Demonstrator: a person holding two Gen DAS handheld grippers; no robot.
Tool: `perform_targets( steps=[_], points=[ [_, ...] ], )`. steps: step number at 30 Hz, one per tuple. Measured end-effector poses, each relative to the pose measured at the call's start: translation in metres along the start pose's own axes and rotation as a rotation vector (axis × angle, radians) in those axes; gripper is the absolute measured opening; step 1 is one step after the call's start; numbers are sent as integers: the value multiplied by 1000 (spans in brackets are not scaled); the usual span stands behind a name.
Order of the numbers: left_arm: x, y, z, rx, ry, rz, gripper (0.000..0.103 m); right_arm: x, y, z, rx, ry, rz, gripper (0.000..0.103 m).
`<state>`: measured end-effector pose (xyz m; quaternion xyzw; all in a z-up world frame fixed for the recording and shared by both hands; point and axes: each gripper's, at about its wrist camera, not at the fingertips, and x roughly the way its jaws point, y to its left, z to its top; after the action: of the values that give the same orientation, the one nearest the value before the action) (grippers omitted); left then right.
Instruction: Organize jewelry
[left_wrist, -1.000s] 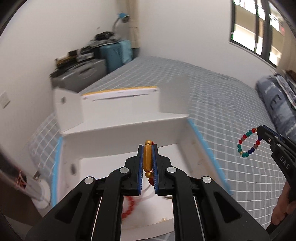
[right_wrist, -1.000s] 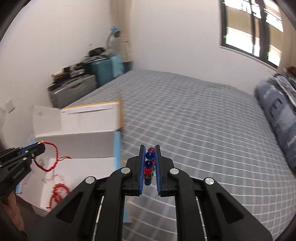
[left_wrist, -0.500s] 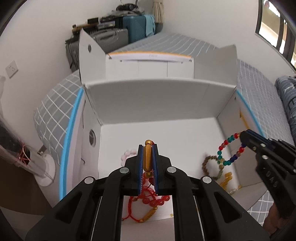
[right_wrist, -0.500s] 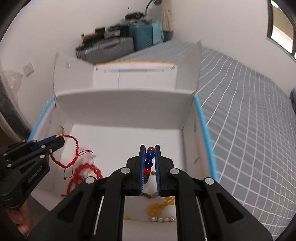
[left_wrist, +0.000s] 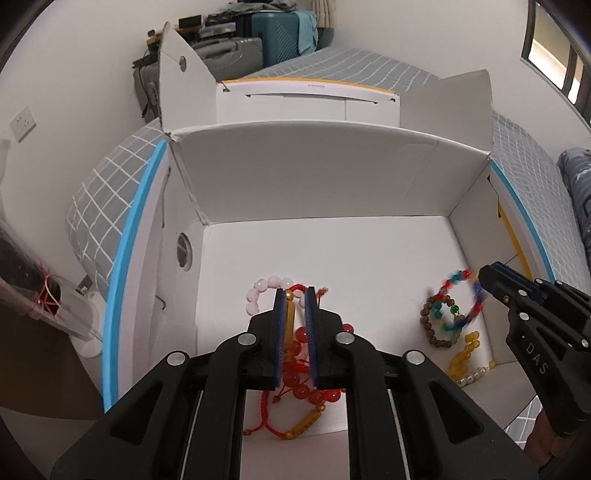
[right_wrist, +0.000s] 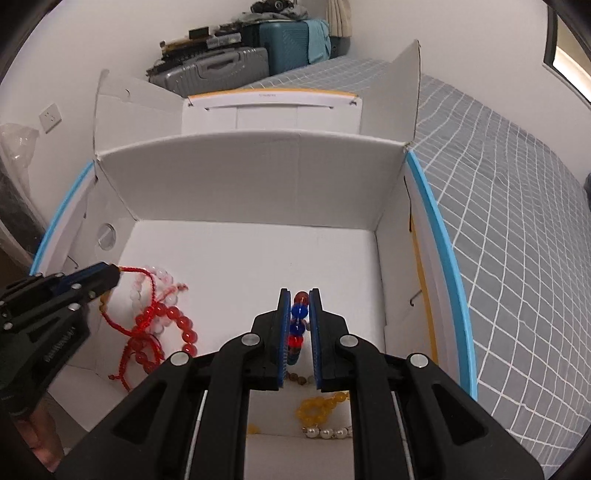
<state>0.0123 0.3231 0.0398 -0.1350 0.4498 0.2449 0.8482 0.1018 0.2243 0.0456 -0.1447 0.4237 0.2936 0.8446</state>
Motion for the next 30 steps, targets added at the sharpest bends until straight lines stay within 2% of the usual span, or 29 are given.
perform_targets(
  steps=[1, 2, 3, 4, 6, 8, 9, 13, 21, 30],
  points=[
    [-2, 1, 0, -1, -2, 0, 15, -2, -1, -1, 4, -3, 3, 15],
    [-5, 0, -1, -3, -4, -1, 20, -4, -1, 0, 9, -7, 8, 26],
    [-9, 1, -2, -8, -10, -3, 38, -10, -2, 0, 17, -23, 9, 38],
    [-13, 2, -3, -16, -22, -8, 56, -16, -3, -1, 23, -42, 4, 44],
    [-26, 2, -7, -27, -65, -3, 69, -31, -6, -3, 30, -74, 0, 59],
    [-39, 0, -11, -21, -98, 7, 75, -42, -9, -5, 37, -88, 8, 71],
    [-43, -1, -13, -21, -107, 2, 82, -49, -11, -7, 44, -100, 12, 78],
    [-64, -4, -28, -15, -161, -7, 97, -73, -16, -17, 56, -149, 1, 94],
    [-93, -3, -58, -19, -185, 0, 97, -103, -22, -54, 78, -184, -21, 95],
    [-99, 9, -90, -52, -160, 11, 97, -104, -22, -91, 82, -169, -25, 95]
  ],
)
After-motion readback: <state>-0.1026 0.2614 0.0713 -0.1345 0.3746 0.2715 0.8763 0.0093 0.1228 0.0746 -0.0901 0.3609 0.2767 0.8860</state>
